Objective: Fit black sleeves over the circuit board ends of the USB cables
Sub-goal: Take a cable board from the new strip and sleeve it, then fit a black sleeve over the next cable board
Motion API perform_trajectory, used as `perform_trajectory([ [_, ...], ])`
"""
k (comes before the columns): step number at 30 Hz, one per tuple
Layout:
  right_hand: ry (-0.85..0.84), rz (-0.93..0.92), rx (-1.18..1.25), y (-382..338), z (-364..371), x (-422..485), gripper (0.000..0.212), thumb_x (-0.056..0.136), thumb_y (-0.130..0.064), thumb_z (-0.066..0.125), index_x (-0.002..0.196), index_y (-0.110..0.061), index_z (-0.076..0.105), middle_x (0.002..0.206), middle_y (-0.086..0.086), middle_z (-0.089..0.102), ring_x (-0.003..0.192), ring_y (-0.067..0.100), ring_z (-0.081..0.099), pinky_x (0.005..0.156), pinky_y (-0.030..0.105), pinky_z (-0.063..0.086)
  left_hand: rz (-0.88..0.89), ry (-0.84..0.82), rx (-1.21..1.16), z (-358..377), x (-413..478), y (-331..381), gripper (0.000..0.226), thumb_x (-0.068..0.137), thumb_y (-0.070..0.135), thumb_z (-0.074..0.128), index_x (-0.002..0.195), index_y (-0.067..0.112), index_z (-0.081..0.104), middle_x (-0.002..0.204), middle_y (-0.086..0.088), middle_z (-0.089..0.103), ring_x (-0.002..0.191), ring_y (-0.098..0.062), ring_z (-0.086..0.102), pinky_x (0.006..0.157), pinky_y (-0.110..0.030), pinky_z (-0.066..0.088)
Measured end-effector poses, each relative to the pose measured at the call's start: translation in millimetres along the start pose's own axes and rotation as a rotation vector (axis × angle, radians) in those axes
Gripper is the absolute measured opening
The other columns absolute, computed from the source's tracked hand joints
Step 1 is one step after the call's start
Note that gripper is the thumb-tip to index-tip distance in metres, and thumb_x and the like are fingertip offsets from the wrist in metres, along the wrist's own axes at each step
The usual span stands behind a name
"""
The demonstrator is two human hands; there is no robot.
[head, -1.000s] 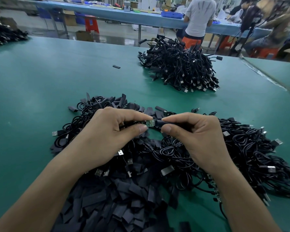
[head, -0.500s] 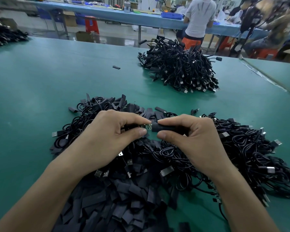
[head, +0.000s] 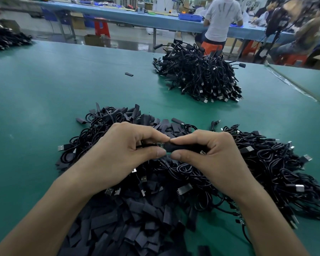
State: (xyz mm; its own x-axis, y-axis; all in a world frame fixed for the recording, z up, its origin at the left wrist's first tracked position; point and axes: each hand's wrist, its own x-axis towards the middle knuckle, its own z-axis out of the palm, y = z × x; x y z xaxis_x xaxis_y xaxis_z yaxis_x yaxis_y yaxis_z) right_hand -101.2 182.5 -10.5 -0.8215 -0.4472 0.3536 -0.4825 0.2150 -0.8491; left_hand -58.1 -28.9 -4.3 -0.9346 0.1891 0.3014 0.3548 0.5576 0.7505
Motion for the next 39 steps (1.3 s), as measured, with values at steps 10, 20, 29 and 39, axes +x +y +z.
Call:
perform_trajectory([
  [10,0.086,-0.061,-0.054,2.2,1.8,2.6,0.023,0.073,-0.020,0.082,0.094,-0.030,0.078,0.082,-0.008,0.073,0.080,0.013,0.068,0.072,0.027,0.054,-0.083,0.115,0.112,-3.3,-1.5,2.4,0.032,0.072,0.068,0.058,0.093,0.045,0.065,0.074,0.023,0.071,0.059,0.000,0.064,0.056,-0.026,0.052],
  [20,0.028,-0.073,-0.108,4.1,3.9,1.1,0.025,0.072,-0.021,0.086,0.096,-0.025,0.079,0.083,-0.012,0.073,0.080,0.008,0.069,0.070,0.018,0.052,-0.098,0.099,0.102,-2.5,-1.4,2.5,0.009,0.080,0.051,0.070,0.085,0.044,0.069,0.068,0.021,0.070,0.056,-0.006,0.064,0.055,-0.029,0.054],
  [29,0.139,-0.324,-0.278,8.3,8.4,1.9,0.017,0.081,-0.016,0.079,0.098,-0.014,0.079,0.081,-0.005,0.073,0.073,0.005,0.067,0.066,0.023,0.051,-0.126,0.101,-0.148,-2.9,0.9,-4.7,0.015,0.072,0.044,0.080,0.086,0.040,0.075,0.072,0.009,0.075,0.066,-0.005,0.071,0.065,-0.019,0.056],
  [39,0.105,-0.301,-0.266,7.2,7.4,1.2,0.028,0.077,-0.022,0.082,0.105,-0.017,0.077,0.088,-0.006,0.074,0.080,0.004,0.069,0.071,0.026,0.055,-0.144,0.080,-0.160,-3.5,0.8,-4.1,0.020,0.085,0.022,0.077,0.091,0.040,0.073,0.075,0.008,0.076,0.071,-0.006,0.073,0.073,-0.023,0.057],
])
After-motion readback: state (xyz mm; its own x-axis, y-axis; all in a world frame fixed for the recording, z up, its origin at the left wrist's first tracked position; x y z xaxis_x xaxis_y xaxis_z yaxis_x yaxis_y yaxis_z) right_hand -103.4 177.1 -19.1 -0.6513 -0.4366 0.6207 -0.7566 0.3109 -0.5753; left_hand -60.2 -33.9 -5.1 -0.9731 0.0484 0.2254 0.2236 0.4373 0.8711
